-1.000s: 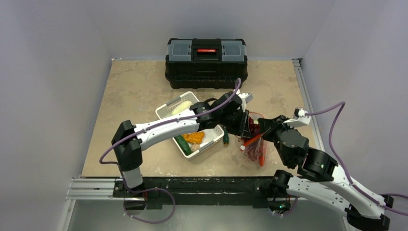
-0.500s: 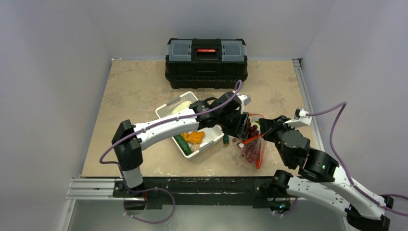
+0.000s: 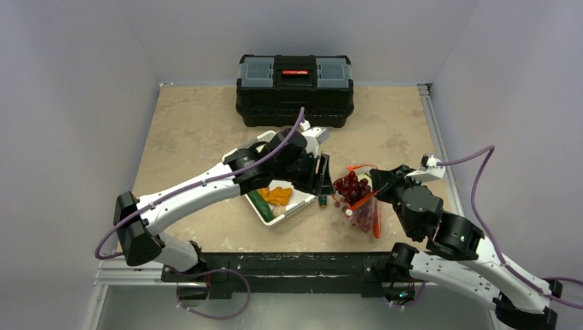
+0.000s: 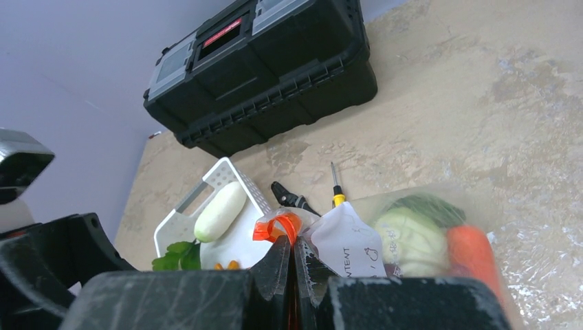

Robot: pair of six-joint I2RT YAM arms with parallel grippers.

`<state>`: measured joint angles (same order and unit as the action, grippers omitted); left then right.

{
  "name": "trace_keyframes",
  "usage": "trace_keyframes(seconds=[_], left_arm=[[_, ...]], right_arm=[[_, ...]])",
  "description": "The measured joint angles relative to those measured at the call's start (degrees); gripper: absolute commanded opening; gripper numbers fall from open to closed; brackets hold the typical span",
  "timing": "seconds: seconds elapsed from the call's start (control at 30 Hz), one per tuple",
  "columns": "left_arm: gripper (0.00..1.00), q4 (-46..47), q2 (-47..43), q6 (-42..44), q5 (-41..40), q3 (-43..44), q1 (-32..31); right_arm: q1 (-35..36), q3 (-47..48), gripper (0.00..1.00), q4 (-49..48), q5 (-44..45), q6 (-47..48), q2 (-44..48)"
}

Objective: Place the food in the zip-top bag and seal the zipper
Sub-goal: Place the fake fruit in the zipper food storage bag.

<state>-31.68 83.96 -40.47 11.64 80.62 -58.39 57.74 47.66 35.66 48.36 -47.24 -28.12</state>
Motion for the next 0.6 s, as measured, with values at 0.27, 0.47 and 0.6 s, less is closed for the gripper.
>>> trace_keyframes(seconds=[0.27,0.47,0.6], left_arm=[[0.40,7.5,-0.9,-5.0,1.1,-11.4,1.7],[0.47,18.4,2.8,-12.7,3.1,-17.0,2.0],[0.42,23.8,6.4,-16.5,3.4,-17.7,2.1]], right_arm=[[0.0,0.0,0.00,0.0,0.0,0.4,0.0],[0.0,0.0,0.00,0.0,0.0,0.4,0.0],[0.0,0.0,0.00,0.0,-0.1,0.4,0.0]])
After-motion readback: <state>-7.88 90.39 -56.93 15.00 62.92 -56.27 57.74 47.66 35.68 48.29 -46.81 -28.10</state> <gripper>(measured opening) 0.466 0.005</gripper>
